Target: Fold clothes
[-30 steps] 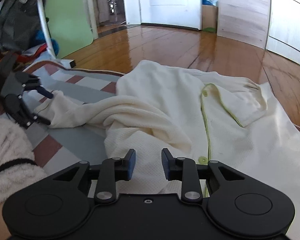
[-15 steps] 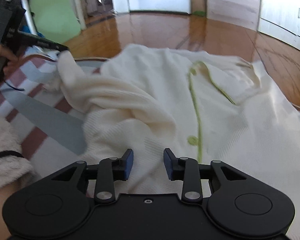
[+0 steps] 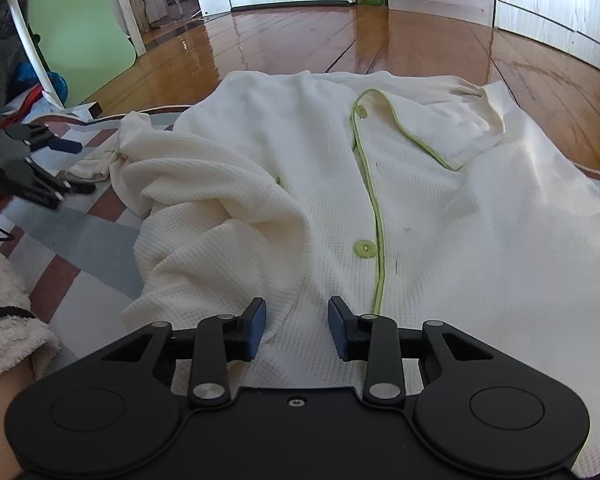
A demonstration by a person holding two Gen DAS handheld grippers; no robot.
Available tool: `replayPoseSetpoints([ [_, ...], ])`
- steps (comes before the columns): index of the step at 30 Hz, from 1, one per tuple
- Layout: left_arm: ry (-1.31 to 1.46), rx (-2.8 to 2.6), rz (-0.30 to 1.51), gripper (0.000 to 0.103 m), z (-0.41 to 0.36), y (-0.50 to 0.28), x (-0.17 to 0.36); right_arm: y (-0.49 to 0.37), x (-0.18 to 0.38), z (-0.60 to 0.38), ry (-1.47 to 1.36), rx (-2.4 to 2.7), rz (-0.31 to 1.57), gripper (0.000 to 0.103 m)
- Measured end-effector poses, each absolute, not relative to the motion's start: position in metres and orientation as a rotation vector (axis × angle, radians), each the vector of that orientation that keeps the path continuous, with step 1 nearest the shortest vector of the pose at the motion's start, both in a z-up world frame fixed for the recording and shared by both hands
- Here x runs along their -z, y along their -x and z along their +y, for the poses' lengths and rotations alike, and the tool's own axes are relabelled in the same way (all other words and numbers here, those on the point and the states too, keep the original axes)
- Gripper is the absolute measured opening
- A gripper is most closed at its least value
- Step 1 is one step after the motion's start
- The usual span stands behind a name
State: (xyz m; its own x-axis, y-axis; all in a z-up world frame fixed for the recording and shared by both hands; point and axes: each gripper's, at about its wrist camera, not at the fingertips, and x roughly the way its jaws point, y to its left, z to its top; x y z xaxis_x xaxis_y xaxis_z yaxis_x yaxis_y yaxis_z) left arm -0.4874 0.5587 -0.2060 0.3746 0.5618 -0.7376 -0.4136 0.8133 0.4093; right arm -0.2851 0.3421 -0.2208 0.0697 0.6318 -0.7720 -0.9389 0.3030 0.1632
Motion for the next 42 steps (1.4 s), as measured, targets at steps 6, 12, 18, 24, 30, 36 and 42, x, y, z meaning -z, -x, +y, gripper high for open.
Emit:
replayPoseSetpoints([
  [6,0.175,-0.715,0.973,0.007,0.606,0.492,0.196,0.284,0.221,0.338,0.430,-1.245,0.883,0.043],
  [12,0.190,-0.922,0.784,0.007,0.591,0.543,0.117,0.277,0.220,0.333,0.371,-1.291,0.917,0.045],
  [18,0.426,-1.219,0.684,0.007,0.583,0.651,0.056,0.279,0.191,0.316,0.223,-1.531,0.919,0.046],
  [24,0.696,-1.398,1.029,0.009,0.563,0.711,0.120,0.259,0.192,0.285,0.152,-1.386,0.937,0.047],
  [30,0.550,-1.234,1.051,0.043,0.509,0.644,0.108,0.209,0.194,0.212,0.019,-1.107,0.985,0.047],
  [36,0.343,-0.841,0.866,0.056,0.460,0.514,0.056,0.199,0.198,0.150,-0.044,-0.968,1.009,0.049],
  [42,0.291,-0.356,0.840,0.059,0.392,0.397,0.071,0.217,0.226,0.142,-0.009,-0.952,1.068,0.060],
])
